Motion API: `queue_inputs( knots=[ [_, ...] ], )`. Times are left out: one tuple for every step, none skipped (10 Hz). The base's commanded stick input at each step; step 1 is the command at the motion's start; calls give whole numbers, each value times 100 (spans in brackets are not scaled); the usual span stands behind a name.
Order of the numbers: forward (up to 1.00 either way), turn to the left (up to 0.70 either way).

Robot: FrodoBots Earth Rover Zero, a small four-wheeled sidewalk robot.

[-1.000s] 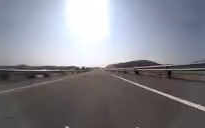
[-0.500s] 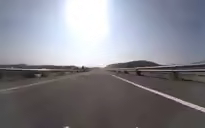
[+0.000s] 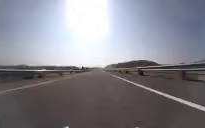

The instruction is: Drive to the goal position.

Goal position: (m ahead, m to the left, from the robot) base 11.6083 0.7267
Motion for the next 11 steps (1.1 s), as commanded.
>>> queue_inputs(
  knots=[
    [100, 0],
    [100, 0],
    [100, 1],
    [100, 4],
    [100, 10],
    [100, 25],
    [100, 25],
    [100, 13],
    [100, 2],
    [100, 1],
    [100, 0]
  ],
)
